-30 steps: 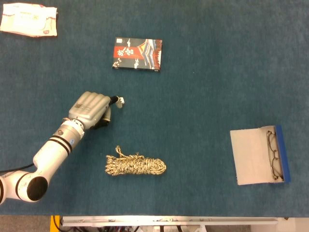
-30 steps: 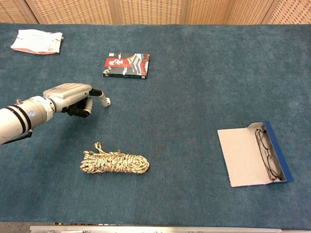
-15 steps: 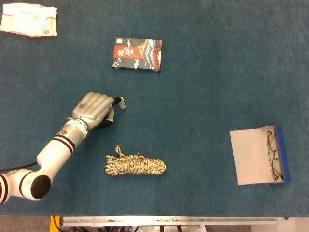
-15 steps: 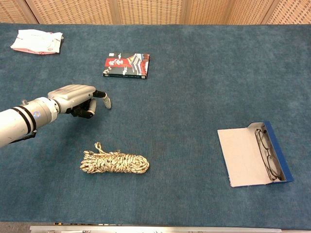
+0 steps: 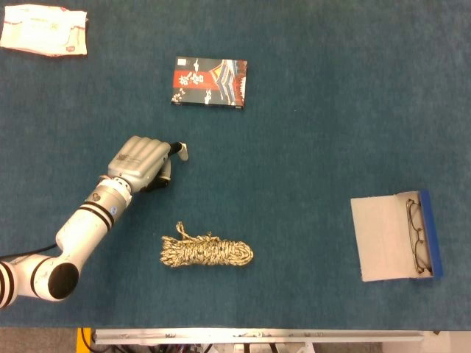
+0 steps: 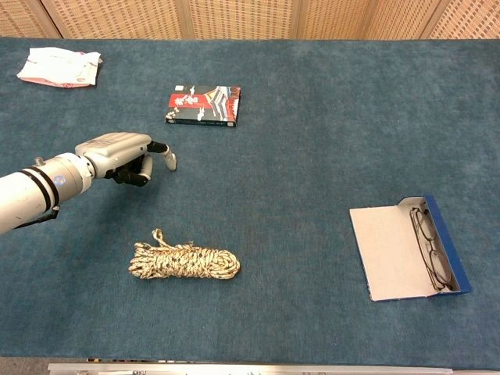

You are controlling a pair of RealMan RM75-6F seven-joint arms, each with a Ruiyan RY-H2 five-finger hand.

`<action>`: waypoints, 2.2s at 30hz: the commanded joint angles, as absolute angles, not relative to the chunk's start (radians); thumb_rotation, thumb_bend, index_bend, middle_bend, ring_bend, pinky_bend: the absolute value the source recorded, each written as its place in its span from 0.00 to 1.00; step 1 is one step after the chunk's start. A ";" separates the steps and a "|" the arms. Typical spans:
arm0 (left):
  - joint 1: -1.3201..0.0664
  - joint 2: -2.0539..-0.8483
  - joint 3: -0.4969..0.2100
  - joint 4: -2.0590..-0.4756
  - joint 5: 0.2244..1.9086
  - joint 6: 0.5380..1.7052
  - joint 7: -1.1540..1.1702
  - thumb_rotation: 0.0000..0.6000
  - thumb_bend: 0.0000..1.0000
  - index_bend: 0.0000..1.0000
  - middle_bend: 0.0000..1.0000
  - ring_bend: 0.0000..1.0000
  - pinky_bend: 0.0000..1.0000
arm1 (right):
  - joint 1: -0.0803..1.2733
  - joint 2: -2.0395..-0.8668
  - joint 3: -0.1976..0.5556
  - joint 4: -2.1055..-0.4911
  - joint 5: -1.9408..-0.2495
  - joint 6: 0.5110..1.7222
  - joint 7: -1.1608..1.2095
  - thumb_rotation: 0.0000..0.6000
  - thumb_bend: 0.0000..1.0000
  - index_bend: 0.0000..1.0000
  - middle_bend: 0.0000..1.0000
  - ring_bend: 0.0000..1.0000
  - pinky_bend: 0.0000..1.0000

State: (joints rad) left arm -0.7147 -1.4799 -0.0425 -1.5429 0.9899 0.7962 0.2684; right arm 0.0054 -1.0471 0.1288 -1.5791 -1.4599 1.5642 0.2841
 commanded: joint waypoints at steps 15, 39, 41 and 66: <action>-0.726 -1.480 -0.047 -1.538 0.971 0.813 0.295 1.00 1.00 0.31 1.00 1.00 1.00 | 0.002 -1.052 0.134 -1.575 -1.463 1.580 0.292 1.00 0.10 0.24 0.24 0.17 0.44; -0.730 -1.473 -0.044 -1.571 0.981 0.833 0.315 1.00 1.00 0.31 1.00 1.00 1.00 | -0.007 -1.057 0.134 -1.555 -1.485 1.611 0.336 1.00 0.10 0.25 0.25 0.17 0.44; -0.732 -1.477 -0.044 -1.566 0.978 0.829 0.317 1.00 1.00 0.31 1.00 1.00 1.00 | -0.008 -1.056 0.134 -1.554 -1.486 1.612 0.338 1.00 0.10 0.25 0.25 0.17 0.44; -0.736 -1.503 -0.042 -1.513 0.967 0.825 0.319 1.00 1.00 0.31 1.00 1.00 1.00 | -0.005 -1.054 0.135 -1.554 -1.479 1.602 0.337 1.00 0.10 0.25 0.25 0.17 0.44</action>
State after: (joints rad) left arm -0.7359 -1.5030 -0.0420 -1.5136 0.9665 0.8248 0.3191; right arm -0.0046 -1.0540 0.1346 -1.5540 -1.4791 1.6017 0.3368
